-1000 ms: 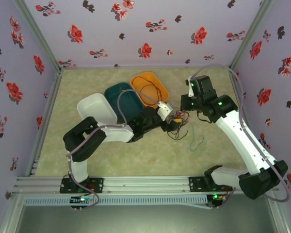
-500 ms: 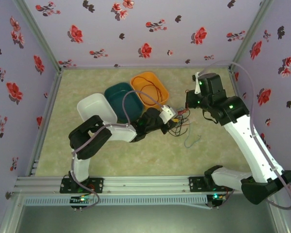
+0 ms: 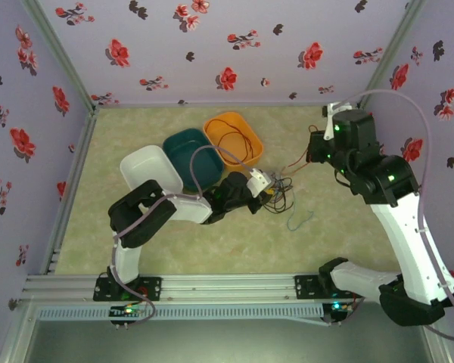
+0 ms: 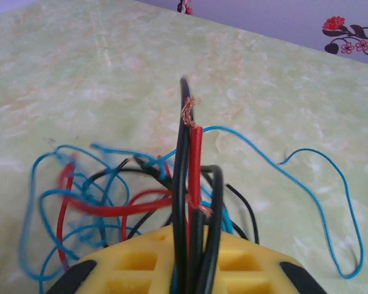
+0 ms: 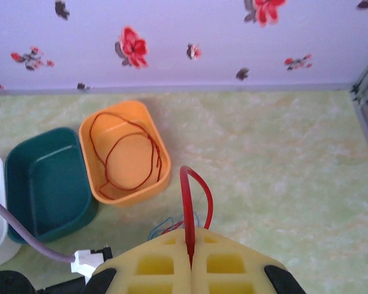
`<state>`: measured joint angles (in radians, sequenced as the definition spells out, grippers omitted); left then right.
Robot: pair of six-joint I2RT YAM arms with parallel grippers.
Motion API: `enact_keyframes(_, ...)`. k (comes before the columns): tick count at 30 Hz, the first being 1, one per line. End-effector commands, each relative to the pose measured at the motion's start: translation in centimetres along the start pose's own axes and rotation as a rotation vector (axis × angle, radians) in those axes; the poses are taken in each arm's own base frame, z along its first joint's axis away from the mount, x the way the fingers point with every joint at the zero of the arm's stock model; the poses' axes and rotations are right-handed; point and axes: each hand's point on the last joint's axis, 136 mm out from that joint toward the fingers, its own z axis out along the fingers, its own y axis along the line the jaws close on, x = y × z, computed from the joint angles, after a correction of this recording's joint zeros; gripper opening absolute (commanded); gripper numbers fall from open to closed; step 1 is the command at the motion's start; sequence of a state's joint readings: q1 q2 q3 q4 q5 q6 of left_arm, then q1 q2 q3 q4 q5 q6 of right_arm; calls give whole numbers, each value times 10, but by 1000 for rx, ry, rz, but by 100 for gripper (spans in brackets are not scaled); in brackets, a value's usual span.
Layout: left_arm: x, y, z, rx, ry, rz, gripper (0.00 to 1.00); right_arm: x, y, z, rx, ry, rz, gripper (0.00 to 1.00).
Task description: Untangle the cables
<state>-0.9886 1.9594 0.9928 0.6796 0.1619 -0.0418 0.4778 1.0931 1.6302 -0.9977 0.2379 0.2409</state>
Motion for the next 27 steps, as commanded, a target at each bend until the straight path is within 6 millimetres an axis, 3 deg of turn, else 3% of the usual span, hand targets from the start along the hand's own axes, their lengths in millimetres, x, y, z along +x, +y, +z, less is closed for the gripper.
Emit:
enact_keyframes(1, 14, -11, 5, 45, 24, -36, 13, -21, -13, -30, 46, -98, -13, 0)
enact_keyframes(8, 16, -23, 4, 67, 35, -39, 12, -37, -18, -54, 44, -177, 0, 0)
enact_keyframes(16, -1, -36, -15, 103, 23, -80, 47, -33, -6, -41, -4, -150, -7, 0)
enact_keyframes(27, -26, -41, -56, 103, -56, -119, 79, -29, 20, -16, -108, -81, -32, 0)
